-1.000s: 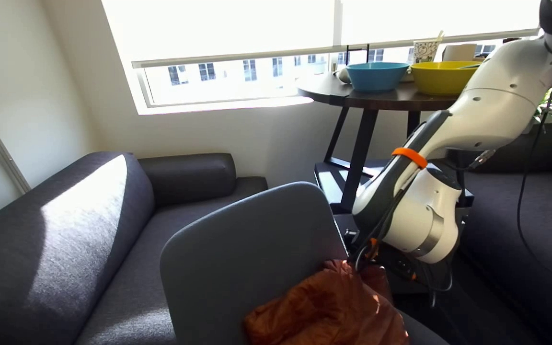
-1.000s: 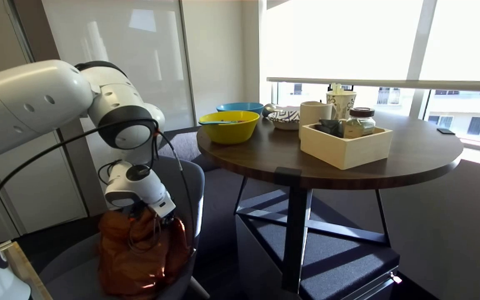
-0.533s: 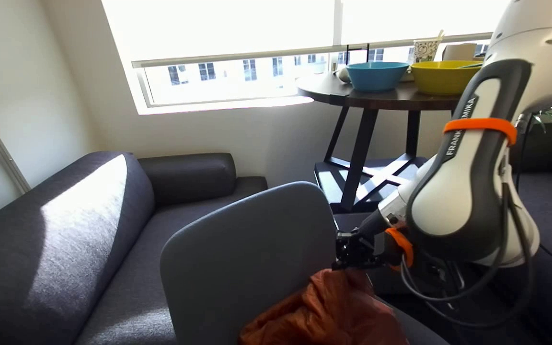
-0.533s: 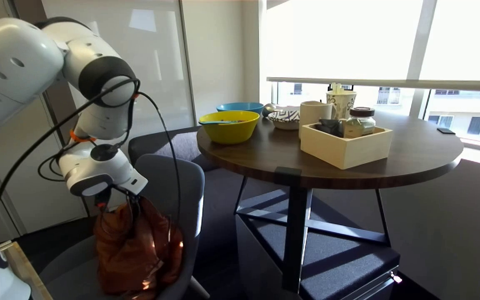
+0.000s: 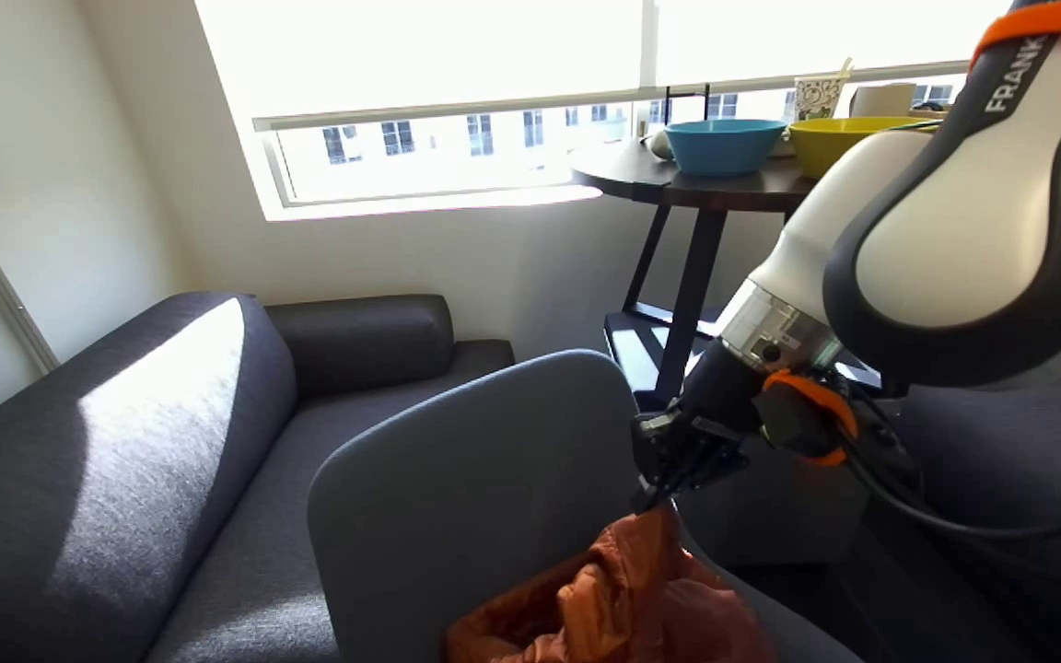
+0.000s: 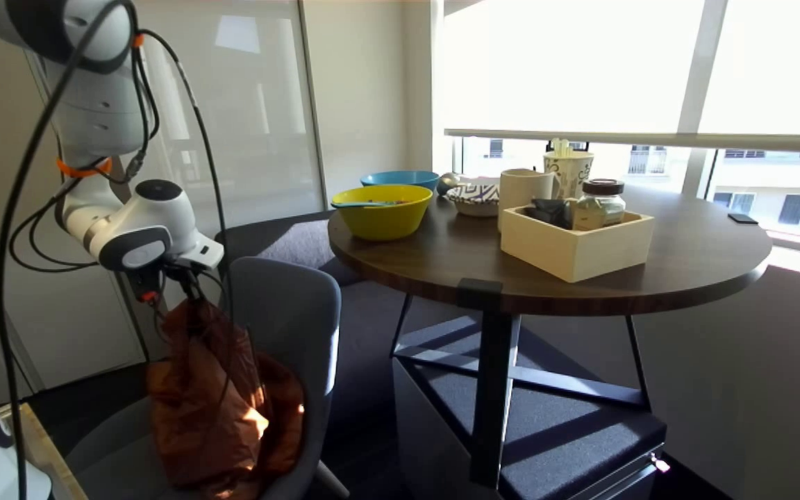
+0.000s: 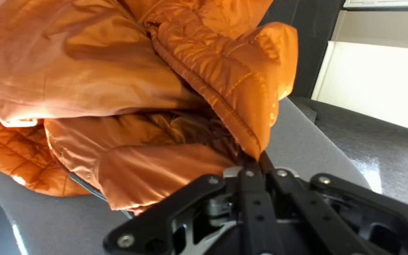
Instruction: Put the brown material on the backrest of the grey chair
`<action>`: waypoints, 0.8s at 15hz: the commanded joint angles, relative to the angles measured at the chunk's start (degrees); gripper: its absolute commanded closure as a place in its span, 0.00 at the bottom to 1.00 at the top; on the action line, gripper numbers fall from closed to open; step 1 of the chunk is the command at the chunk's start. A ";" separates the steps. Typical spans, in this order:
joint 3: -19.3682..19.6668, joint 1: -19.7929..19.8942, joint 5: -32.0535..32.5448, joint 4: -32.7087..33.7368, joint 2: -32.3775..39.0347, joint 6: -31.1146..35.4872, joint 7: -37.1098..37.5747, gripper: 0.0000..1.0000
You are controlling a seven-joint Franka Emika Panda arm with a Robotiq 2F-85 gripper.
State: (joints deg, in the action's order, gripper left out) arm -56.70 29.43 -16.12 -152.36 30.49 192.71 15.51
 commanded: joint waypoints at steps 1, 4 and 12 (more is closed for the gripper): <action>1.36 -2.26 -0.95 2.11 -14.56 -10.32 2.79 0.99; -0.15 -0.15 -1.77 2.72 -12.33 -9.16 0.78 0.97; 5.24 -3.38 1.38 4.94 -25.90 -12.77 2.90 0.99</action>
State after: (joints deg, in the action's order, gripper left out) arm -56.59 29.43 -17.46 -149.49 11.12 180.74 17.97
